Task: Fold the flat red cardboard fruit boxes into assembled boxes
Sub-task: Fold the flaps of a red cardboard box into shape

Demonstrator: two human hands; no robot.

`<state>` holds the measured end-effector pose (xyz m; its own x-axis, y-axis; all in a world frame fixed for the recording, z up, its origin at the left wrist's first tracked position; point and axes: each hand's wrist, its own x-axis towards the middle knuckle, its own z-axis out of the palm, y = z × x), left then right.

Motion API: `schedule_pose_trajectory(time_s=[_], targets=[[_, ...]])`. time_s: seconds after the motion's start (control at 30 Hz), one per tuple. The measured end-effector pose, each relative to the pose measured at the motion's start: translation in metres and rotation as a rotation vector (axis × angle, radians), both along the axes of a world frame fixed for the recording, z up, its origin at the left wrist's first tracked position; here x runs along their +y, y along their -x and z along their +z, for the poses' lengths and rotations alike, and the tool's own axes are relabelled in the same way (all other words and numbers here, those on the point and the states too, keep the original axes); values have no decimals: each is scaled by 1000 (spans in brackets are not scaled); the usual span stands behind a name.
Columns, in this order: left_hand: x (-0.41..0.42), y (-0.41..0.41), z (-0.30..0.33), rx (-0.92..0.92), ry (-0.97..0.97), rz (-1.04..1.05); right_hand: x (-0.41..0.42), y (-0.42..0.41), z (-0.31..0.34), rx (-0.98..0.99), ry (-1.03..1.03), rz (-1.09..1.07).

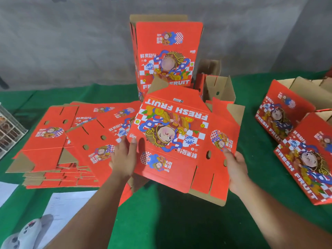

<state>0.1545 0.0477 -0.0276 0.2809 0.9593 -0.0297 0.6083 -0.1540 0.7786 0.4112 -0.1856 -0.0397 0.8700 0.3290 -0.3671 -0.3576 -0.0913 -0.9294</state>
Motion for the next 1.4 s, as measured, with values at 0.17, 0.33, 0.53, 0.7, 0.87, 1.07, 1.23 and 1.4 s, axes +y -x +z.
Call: schedule_pose_trajectory(time_s=[0.17,0.33,0.53,0.7,0.87,1.07,1.23,1.4], targets=[[-6,22,-34,249,20,-155,-10,-4,-8,-23,52,-81],[26,37,-37,419,-118,-289,-21,-8,-13,-14,70,-137],[88,59,-29,899,-130,-378,-24,-11,-14,13,78,-150],[93,43,-31,877,-116,-388,-18,-10,-16,59,80,-119],[80,40,-30,839,-146,-354,-12,-11,-16,86,50,-83],[48,22,-17,554,-273,-400,-7,-5,-11,122,29,-67],[43,16,-11,398,-188,-347,-4,-3,1,112,41,-54],[26,3,4,71,4,-197,3,3,12,93,34,20]])
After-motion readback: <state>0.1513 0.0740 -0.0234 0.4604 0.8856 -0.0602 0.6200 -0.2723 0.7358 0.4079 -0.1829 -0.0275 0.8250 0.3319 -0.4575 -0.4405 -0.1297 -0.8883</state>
